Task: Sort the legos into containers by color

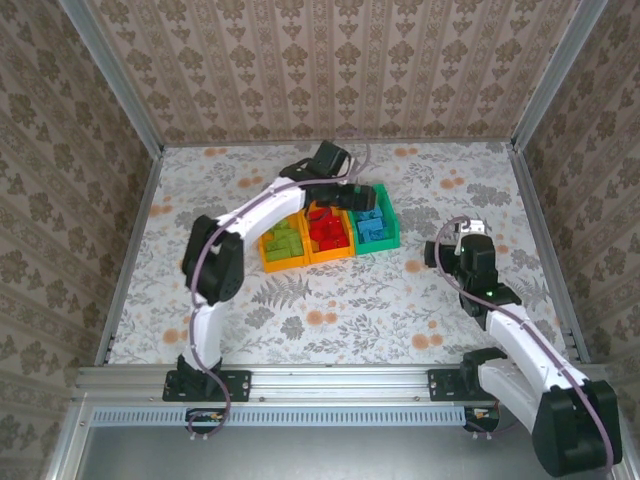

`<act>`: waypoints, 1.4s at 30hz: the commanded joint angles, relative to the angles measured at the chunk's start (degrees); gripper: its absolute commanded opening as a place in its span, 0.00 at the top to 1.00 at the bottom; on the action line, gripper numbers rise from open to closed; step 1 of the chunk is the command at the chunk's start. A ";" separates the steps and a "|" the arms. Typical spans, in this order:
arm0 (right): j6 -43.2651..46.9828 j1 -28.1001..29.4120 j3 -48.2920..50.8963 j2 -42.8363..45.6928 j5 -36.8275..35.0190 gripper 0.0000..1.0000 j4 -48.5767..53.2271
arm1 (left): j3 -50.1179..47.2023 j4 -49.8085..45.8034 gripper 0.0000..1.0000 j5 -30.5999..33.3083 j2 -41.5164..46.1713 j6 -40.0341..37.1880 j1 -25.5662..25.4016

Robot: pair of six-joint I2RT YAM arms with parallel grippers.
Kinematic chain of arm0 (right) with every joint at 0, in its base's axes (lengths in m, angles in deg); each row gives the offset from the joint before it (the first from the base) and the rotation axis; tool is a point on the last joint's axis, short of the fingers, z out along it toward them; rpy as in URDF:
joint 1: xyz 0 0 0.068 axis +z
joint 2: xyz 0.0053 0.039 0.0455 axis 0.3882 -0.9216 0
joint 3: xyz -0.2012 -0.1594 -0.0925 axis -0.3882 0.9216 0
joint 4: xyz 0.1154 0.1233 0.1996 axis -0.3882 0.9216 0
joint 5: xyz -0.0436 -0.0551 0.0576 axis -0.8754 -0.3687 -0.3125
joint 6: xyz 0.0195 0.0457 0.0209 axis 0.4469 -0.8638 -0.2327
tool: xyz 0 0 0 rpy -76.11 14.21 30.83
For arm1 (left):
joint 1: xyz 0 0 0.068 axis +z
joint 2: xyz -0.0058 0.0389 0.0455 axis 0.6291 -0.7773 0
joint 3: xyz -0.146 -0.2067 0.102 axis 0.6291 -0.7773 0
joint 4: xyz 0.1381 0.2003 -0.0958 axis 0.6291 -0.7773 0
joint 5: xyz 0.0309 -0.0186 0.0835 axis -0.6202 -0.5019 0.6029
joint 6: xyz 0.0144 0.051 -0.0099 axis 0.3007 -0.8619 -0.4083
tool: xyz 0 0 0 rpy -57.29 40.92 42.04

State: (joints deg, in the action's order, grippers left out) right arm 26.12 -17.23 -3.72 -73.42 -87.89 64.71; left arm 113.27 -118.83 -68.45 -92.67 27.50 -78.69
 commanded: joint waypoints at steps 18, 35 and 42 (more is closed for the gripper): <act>4.40 -4.72 -0.19 -35.22 5.51 0.00 -47.27 | -65.14 41.10 0.00 25.32 48.37 -25.35 25.39; 4.54 -4.46 -1.28 -34.54 5.31 0.00 -44.27 | -79.05 82.34 0.00 14.96 27.89 -25.67 37.07; 4.78 -4.46 -1.36 -34.56 5.66 0.00 -44.24 | -77.15 79.76 0.00 15.28 27.39 -25.44 37.43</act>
State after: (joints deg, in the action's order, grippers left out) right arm 30.25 -22.13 -4.31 -107.97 -83.06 21.00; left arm 34.87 -41.93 -51.77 -65.45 1.71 -41.71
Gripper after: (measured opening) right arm 0.995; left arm 0.999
